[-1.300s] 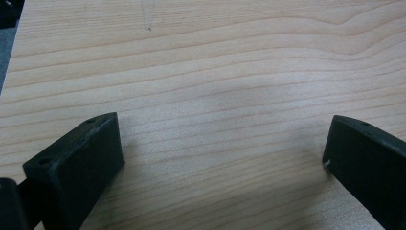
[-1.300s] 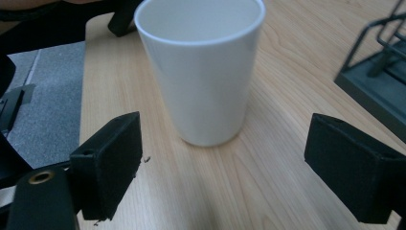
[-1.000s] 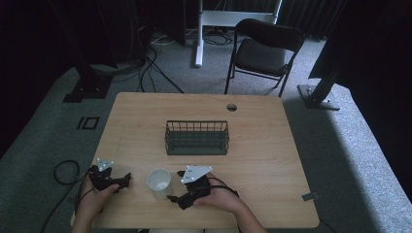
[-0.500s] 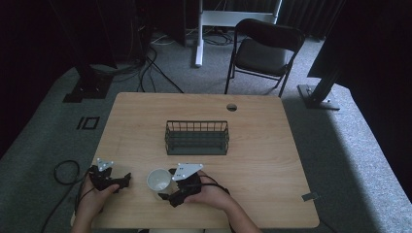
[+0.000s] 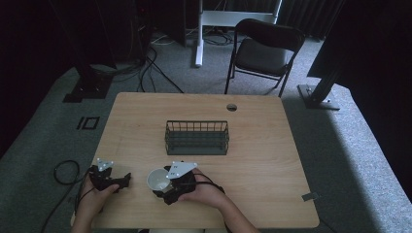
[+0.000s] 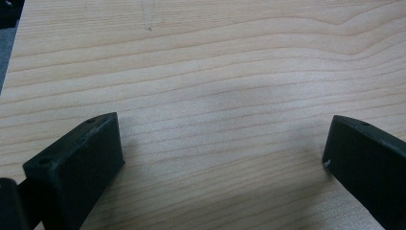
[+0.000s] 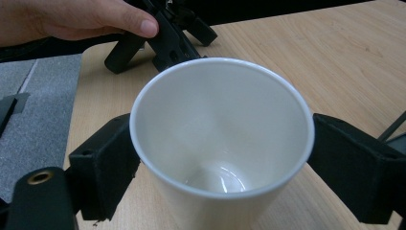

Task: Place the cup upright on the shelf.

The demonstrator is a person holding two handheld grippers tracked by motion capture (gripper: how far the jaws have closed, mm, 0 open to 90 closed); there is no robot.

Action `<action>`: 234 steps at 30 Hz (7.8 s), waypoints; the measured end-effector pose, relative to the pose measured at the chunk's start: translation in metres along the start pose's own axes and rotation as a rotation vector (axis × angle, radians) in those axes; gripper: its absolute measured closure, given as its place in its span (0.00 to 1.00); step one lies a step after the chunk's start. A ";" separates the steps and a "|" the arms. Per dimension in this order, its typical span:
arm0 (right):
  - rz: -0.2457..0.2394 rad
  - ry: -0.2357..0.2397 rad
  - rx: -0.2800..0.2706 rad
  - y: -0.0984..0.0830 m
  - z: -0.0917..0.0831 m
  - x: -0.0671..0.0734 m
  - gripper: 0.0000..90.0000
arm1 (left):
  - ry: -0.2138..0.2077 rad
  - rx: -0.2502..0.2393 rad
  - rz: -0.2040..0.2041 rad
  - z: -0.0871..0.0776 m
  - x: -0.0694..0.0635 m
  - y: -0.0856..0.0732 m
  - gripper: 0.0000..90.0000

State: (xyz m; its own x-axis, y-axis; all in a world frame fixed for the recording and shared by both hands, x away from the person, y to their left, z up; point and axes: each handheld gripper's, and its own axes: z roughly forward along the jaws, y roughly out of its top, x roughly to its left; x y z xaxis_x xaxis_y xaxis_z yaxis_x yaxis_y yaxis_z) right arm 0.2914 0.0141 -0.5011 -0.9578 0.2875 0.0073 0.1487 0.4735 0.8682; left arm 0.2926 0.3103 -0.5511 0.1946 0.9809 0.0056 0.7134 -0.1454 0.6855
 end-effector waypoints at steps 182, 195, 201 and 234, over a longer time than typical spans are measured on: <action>0.317 -0.588 -0.092 -0.029 -0.139 -0.124 0.13 | 0.000 -0.002 0.000 0.000 0.000 0.000 0.00; 0.328 -0.607 -0.083 -0.052 -0.153 -0.120 0.13 | 0.000 -0.002 0.000 0.000 0.000 0.000 0.00; 0.337 -0.620 -0.068 -0.065 -0.157 -0.119 0.13 | 0.000 -0.002 0.000 0.000 0.000 0.000 0.00; 0.460 -0.734 0.048 -0.138 -0.193 -0.123 0.13 | 0.000 -0.001 -0.001 0.000 0.000 0.000 0.00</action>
State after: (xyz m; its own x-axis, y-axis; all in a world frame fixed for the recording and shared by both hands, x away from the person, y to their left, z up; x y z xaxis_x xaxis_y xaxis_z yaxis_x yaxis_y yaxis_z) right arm 0.3409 -0.2468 -0.5263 -0.4010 0.9159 0.0159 0.5085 0.2082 0.8355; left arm 0.2925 0.3102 -0.5512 0.1937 0.9810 0.0053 0.7126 -0.1444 0.6865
